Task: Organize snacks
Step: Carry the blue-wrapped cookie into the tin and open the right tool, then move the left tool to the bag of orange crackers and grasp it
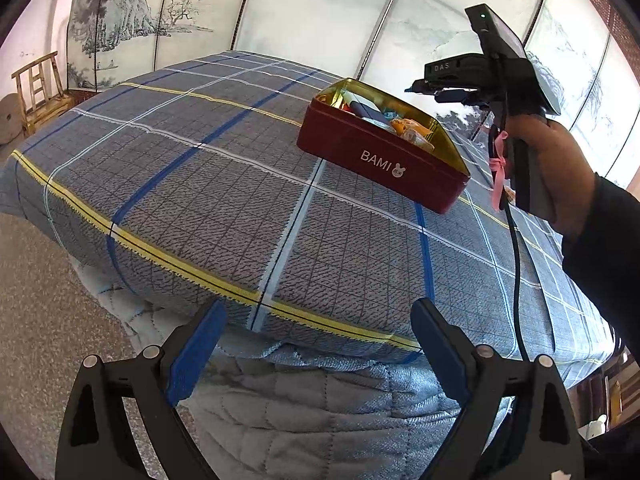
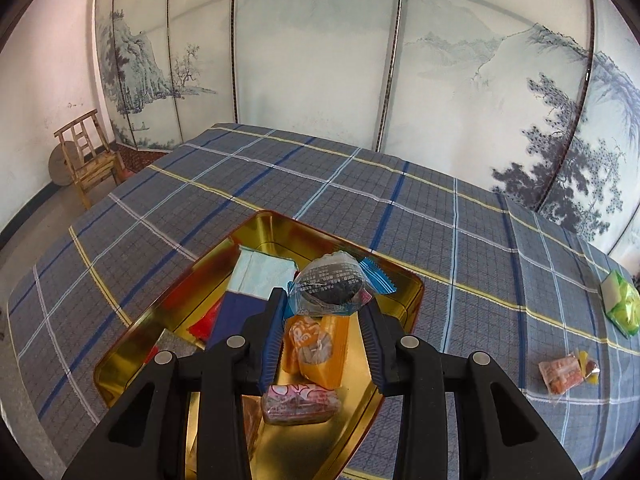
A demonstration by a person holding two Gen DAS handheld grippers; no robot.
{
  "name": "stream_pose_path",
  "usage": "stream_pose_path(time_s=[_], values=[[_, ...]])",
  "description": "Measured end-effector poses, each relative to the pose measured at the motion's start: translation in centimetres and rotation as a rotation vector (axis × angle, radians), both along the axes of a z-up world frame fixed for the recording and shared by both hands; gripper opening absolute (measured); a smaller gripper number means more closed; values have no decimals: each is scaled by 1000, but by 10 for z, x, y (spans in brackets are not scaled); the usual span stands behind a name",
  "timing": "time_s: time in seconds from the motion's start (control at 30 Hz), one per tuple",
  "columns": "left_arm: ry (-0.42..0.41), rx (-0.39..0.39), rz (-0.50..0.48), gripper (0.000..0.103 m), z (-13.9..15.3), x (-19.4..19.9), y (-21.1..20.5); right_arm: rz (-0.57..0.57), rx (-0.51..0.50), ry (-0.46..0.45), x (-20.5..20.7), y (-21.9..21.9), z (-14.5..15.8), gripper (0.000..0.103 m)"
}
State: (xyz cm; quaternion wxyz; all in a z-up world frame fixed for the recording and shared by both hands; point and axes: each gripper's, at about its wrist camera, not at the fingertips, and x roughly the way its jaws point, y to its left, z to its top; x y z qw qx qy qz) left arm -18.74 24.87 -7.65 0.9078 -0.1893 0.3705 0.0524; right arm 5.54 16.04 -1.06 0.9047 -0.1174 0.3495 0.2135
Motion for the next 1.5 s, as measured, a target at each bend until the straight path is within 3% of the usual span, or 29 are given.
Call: stream_pose_path(time_s=[0.53, 0.83, 1.07, 1.17, 1.27, 1.3, 1.33, 1.5], values=[[14, 4, -9, 92, -6, 2, -3, 105, 35, 96, -67, -13, -25, 38], [24, 26, -19, 92, -5, 4, -10, 94, 59, 169, -68, -24, -43, 38], [48, 45, -24, 92, -7, 6, -16, 128, 65, 151, -73, -25, -49, 39], [52, 65, -32, 92, -5, 6, -21, 173, 91, 129, -78, -26, -51, 47], [57, 86, -39, 92, -4, 6, -27, 209, 112, 82, -87, -28, -50, 66], [59, 93, -41, 92, -3, 7, -29, 208, 118, 56, -91, -30, -46, 79], [63, 101, -42, 92, -3, 7, -30, 217, 134, 31, -96, -34, -42, 85], [63, 146, -64, 92, 3, 16, -40, 199, 183, -106, -107, -78, -11, 97]])
